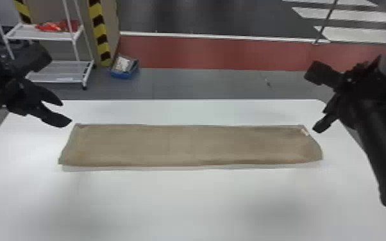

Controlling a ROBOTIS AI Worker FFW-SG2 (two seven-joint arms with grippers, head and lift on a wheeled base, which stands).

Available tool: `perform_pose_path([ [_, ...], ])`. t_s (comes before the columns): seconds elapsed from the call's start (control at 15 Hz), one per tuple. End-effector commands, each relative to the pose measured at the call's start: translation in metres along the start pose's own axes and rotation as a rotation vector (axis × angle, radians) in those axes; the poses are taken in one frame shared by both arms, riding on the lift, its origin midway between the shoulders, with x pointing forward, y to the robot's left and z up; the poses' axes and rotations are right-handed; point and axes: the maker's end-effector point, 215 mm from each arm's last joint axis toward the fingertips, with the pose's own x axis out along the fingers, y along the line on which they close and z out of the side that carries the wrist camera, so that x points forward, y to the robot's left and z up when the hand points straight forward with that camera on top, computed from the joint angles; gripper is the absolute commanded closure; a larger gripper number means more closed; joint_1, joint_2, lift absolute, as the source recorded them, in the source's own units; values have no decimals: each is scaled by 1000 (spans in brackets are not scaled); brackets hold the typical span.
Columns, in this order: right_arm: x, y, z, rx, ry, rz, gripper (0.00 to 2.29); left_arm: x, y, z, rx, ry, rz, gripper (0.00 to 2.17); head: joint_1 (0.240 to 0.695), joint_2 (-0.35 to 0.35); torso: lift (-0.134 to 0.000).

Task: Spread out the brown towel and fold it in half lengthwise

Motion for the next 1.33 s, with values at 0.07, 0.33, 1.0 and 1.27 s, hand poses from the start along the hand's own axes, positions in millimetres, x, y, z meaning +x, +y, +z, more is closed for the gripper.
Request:
perform_pose_path([
  [0.07, -6, 1, -1, 86, -32, 2, 36, -20, 4, -12, -62, -57, 44, 46, 671, -95, -125],
  [0.33, -32, 25, -20, 452, -176, 65, 46, -73, 5, -46, -205, -230, 143, 46, 675, -67, -125],
  [1.0, -110, 196, -42, 964, -510, 9, 43, -159, -82, -122, -777, -695, 352, 60, 695, 104, -125],
  [1.27, -156, 186, 2, 726, -833, -178, 60, -172, -102, -141, -762, -805, 496, 70, 695, 118, -125],
])
